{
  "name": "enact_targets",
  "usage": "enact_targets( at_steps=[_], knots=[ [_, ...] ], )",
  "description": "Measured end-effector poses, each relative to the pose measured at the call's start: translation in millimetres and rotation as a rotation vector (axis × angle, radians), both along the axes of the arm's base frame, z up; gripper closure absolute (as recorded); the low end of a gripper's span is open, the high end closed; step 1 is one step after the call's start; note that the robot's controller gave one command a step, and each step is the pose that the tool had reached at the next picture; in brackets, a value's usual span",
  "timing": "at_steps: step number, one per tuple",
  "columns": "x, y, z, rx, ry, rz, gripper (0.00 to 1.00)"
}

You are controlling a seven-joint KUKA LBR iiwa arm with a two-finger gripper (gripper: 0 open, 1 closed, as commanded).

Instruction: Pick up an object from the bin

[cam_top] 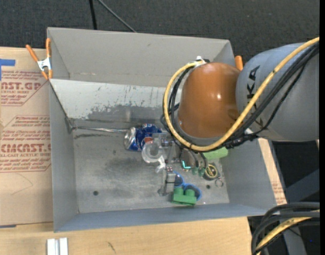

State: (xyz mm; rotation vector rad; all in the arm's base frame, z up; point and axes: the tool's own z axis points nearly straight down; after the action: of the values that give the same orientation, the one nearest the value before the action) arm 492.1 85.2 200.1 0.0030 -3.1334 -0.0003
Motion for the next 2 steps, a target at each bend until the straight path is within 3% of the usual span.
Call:
enact_targets(
  at_steps=[1, 2],
  knots=[
    [21.3, -27.4, -17.6, -0.001, -0.007, -0.121, 0.00],
    [77.2, -30.4, -80.3, 0.000, -0.017, -0.035, 0.00]
  ],
)
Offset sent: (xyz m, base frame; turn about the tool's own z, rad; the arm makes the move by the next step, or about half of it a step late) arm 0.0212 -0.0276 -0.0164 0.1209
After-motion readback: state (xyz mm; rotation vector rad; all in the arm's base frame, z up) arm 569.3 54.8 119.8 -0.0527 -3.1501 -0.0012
